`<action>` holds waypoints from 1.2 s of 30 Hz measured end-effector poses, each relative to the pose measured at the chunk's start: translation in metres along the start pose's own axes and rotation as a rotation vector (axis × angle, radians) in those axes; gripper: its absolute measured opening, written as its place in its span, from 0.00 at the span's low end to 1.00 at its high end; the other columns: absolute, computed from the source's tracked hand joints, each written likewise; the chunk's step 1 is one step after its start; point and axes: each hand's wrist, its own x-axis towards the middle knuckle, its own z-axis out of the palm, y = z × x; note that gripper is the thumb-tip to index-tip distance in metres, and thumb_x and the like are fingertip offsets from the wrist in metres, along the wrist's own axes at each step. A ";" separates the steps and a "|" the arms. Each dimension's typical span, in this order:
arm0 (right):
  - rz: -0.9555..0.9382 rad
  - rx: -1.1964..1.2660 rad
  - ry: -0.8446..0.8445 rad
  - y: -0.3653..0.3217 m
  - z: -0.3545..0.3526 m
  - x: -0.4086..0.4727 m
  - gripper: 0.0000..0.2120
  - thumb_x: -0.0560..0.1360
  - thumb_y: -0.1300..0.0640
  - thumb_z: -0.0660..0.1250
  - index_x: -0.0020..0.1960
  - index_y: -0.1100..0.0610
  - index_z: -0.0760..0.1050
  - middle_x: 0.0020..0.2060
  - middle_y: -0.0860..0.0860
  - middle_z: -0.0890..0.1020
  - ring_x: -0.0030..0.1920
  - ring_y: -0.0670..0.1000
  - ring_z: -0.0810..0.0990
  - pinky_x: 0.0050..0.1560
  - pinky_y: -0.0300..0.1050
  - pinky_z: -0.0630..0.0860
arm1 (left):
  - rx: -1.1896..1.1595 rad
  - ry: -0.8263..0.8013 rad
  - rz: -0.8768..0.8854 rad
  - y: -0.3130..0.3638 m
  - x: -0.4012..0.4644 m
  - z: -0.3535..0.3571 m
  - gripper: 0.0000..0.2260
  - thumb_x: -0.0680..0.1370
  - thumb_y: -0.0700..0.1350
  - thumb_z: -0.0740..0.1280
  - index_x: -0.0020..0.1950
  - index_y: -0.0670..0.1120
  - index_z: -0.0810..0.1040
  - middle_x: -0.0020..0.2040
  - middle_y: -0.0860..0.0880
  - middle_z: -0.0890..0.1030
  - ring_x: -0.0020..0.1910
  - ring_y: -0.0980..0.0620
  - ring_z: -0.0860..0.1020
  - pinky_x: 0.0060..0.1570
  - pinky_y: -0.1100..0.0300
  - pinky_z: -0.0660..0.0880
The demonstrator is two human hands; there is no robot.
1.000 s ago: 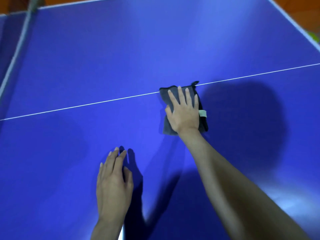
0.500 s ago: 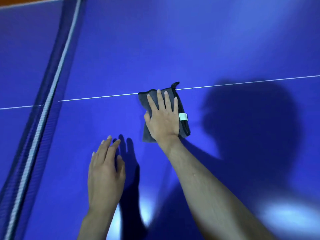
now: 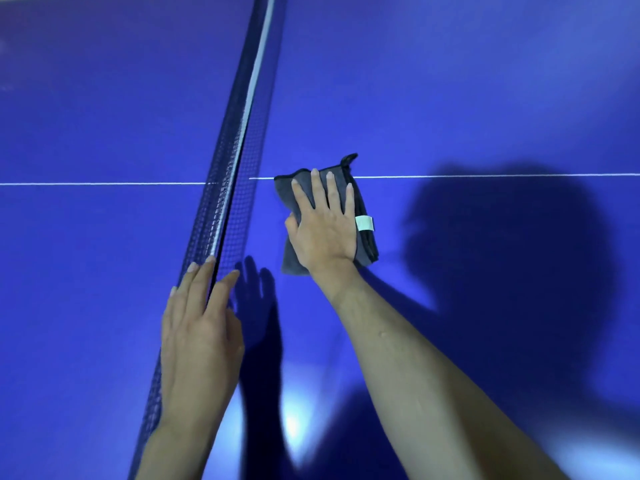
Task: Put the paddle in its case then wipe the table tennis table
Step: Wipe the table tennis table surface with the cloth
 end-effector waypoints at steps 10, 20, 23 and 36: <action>-0.179 0.010 -0.035 -0.070 0.016 0.006 0.28 0.85 0.41 0.52 0.84 0.44 0.56 0.85 0.49 0.54 0.84 0.54 0.48 0.82 0.62 0.41 | -0.139 -0.216 -0.048 -0.066 -0.033 0.001 0.33 0.74 0.28 0.67 0.79 0.45 0.68 0.79 0.44 0.67 0.76 0.42 0.68 0.71 0.36 0.70; -0.287 0.059 -0.021 -0.092 0.021 -0.131 0.28 0.81 0.44 0.56 0.80 0.46 0.65 0.83 0.49 0.61 0.83 0.54 0.55 0.83 0.60 0.48 | -0.248 -0.262 -0.078 -0.074 -0.080 -0.023 0.41 0.71 0.27 0.62 0.83 0.49 0.60 0.83 0.49 0.61 0.79 0.47 0.63 0.73 0.45 0.69; -0.306 0.082 -0.021 -0.098 0.021 -0.182 0.30 0.79 0.44 0.50 0.81 0.46 0.65 0.82 0.48 0.62 0.83 0.53 0.57 0.82 0.59 0.50 | -0.267 -0.252 -0.079 -0.078 -0.106 -0.032 0.41 0.72 0.28 0.62 0.83 0.50 0.59 0.83 0.51 0.59 0.79 0.48 0.64 0.73 0.49 0.69; -0.372 0.262 0.008 -0.112 0.020 -0.383 0.26 0.79 0.54 0.64 0.77 0.47 0.73 0.81 0.49 0.66 0.82 0.54 0.59 0.83 0.59 0.52 | -0.162 -0.276 -0.099 -0.085 -0.272 -0.077 0.34 0.74 0.30 0.61 0.79 0.50 0.66 0.84 0.56 0.56 0.73 0.45 0.71 0.57 0.46 0.79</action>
